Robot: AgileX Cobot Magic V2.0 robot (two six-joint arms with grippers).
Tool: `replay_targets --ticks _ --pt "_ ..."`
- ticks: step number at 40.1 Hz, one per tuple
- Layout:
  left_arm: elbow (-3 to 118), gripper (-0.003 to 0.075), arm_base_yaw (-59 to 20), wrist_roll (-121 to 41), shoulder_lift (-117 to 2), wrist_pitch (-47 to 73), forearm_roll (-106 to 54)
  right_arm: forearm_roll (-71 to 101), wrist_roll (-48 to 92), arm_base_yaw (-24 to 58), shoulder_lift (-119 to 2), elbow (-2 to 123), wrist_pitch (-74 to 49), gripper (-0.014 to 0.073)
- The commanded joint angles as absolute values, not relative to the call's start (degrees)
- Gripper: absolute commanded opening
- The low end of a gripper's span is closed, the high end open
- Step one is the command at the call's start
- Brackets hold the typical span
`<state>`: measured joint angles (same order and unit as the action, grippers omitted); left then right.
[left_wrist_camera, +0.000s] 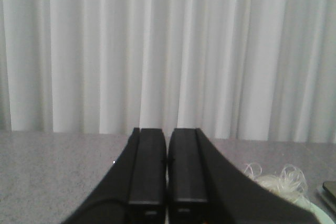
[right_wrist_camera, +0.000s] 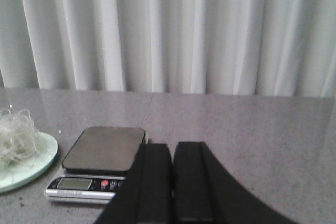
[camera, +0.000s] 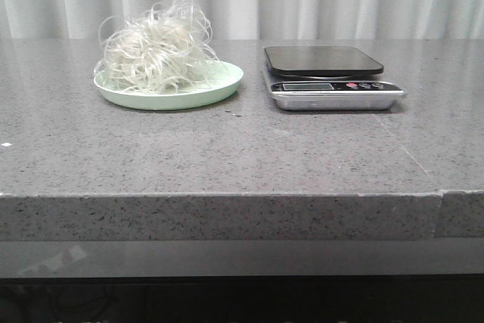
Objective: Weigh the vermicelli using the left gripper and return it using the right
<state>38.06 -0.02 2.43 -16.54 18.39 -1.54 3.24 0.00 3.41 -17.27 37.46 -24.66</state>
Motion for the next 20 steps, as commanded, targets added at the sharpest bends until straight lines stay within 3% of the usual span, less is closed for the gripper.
replay_targets --ticks 1,20 --pt "40.31 0.0156 -0.49 2.64 -20.91 16.40 -2.05 3.58 0.35 3.52 -22.25 40.06 -24.35 0.0158" --pt "39.09 0.0156 -0.49 2.64 -32.68 26.50 -2.05 3.58 0.35 3.52 -38.48 40.06 -30.91 0.0158"
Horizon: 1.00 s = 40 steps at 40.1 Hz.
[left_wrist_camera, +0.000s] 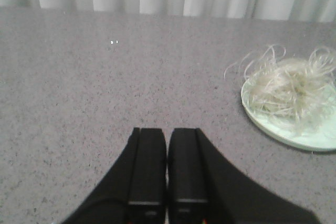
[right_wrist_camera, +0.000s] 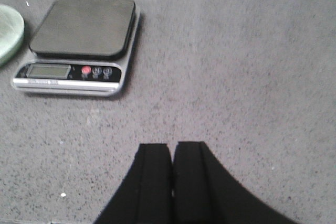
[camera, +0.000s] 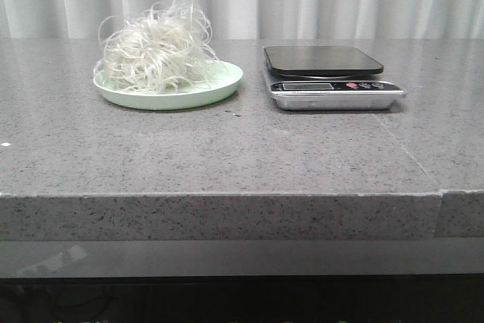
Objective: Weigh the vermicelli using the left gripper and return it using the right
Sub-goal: 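Close the left gripper on the white vermicelli pile and lift it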
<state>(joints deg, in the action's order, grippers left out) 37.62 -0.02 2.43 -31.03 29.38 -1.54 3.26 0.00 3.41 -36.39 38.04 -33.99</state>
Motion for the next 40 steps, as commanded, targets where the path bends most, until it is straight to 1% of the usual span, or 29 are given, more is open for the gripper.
replay_targets --ticks 1,13,16,18,19,20,23,24,26,28,30,34,40 --pt "39.09 0.0156 -0.49 2.64 -33.12 26.50 -2.05 3.58 0.35 3.52 -39.11 40.06 -30.91 0.0158" --pt "39.09 0.0157 -0.49 2.64 -36.74 26.50 -2.05 3.58 0.41 3.52 -43.64 40.06 -31.00 0.0159" --pt "39.09 0.0164 -0.49 2.64 -37.53 26.50 -2.05 3.58 0.46 3.52 -44.08 40.06 -31.00 0.0190" --pt "39.09 0.0191 -0.49 2.64 -38.17 26.50 -2.05 3.58 0.59 3.52 -44.36 40.06 -31.00 0.0261" --pt "39.09 0.0220 -0.49 2.50 -38.45 26.50 -2.05 3.58 0.93 3.52 -44.36 40.06 -31.00 0.0296" --pt "39.09 0.0246 -0.49 2.31 -38.62 26.50 -2.05 3.58 1.24 3.52 -44.36 40.06 -31.00 0.0349" --pt "39.09 0.0353 -0.49 2.24 -39.20 26.63 -2.05 3.58 1.52 3.52 -44.49 40.06 -30.94 0.0480" --pt "39.09 0.0397 -0.49 2.24 -39.43 26.63 -2.05 3.58 1.52 3.52 -44.49 40.06 -30.94 0.0512" --pt "39.09 0.0456 -0.49 2.19 -39.87 26.63 -2.05 3.58 1.52 3.52 -44.53 40.06 -30.94 0.0565" --pt "39.09 0.0504 -0.49 2.19 -40.44 26.63 -2.05 3.58 1.52 3.52 -44.53 40.06 -30.94 0.0588" --pt "39.09 0.0523 -0.64 2.19 -41.14 26.63 -2.17 3.58 1.52 3.52 -44.53 40.06 -30.75 0.0589" --pt "39.80 0.0513 -2.93 0.94 -43.36 26.29 -2.36 3.58 1.52 3.52 -44.53 40.06 -30.45 0.0589" --pt "44.09 0.0513 -9.57 0.00 -48.87 26.29 -2.36 3.58 1.52 3.52 -44.53 40.06 -29.89 0.0587"
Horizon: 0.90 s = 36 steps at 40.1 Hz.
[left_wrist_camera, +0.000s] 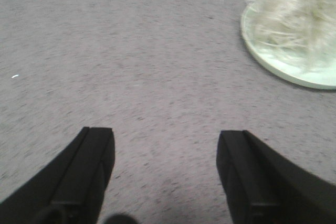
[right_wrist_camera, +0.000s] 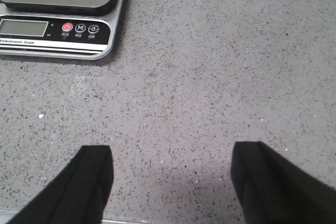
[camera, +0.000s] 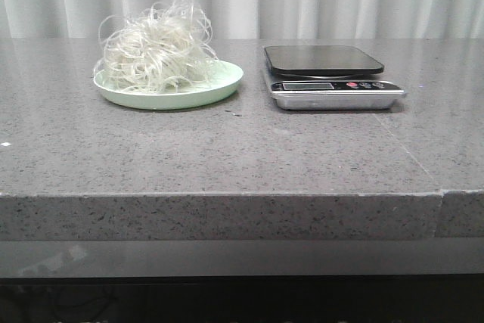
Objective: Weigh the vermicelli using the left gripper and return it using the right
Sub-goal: 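Close the left gripper on the white vermicelli pile and lift it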
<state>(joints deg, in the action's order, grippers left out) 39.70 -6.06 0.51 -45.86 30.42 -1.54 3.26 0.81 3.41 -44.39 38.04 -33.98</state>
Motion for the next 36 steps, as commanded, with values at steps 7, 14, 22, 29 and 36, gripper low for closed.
replay_targets --ticks 7,14,22,29,36 --pt "51.10 0.0513 -16.49 0.00 -57.66 25.43 -2.26 3.58 1.52 3.52 -44.53 40.06 -29.62 0.0587" --pt "59.01 0.0515 -20.48 0.00 -67.15 24.70 -2.02 3.58 1.52 3.52 -44.53 40.06 -29.62 0.0587" --pt "69.63 0.0602 -23.08 -2.19 -77.86 25.56 -2.02 3.58 1.52 3.52 -44.53 40.06 -29.62 0.0587" --pt "77.79 0.0610 -25.14 -2.19 -86.53 25.69 0.50 3.58 1.52 3.52 -44.53 40.06 -29.62 0.0587" --pt "86.22 0.0610 -25.62 -2.19 -94.73 28.40 4.44 3.58 1.52 3.52 -44.53 40.06 -29.62 0.0587"
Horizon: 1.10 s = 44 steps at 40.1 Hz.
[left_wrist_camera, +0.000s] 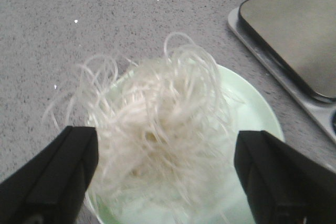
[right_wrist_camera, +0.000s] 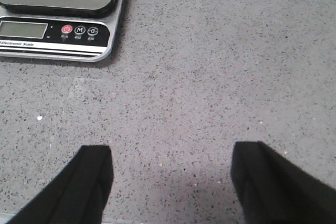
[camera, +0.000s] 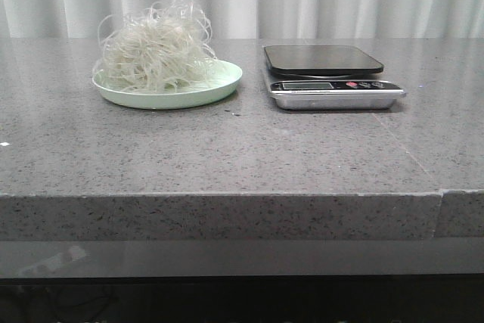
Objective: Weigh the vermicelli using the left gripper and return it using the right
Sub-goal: 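Close the left gripper on the white vermicelli pile and lift it, then carry the vermicelli with the left gripper onto the scale pan and release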
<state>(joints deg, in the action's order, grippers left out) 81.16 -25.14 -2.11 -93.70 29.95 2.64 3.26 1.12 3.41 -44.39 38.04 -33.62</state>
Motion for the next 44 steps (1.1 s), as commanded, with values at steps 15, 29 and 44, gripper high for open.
replay_targets --ticks 15,29,44 --pt "101.31 0.0609 -25.62 -2.19 -108.62 38.75 6.77 3.58 1.52 3.52 -44.53 40.06 -29.62 0.0587" --pt "102.98 0.0474 -25.62 -2.19 -110.49 41.29 10.61 3.58 1.52 3.52 -44.53 40.06 -29.62 0.0587" --pt "103.21 0.0383 -25.62 -2.19 -110.30 44.36 12.59 3.58 1.52 3.52 -44.53 40.06 -29.62 0.0587"
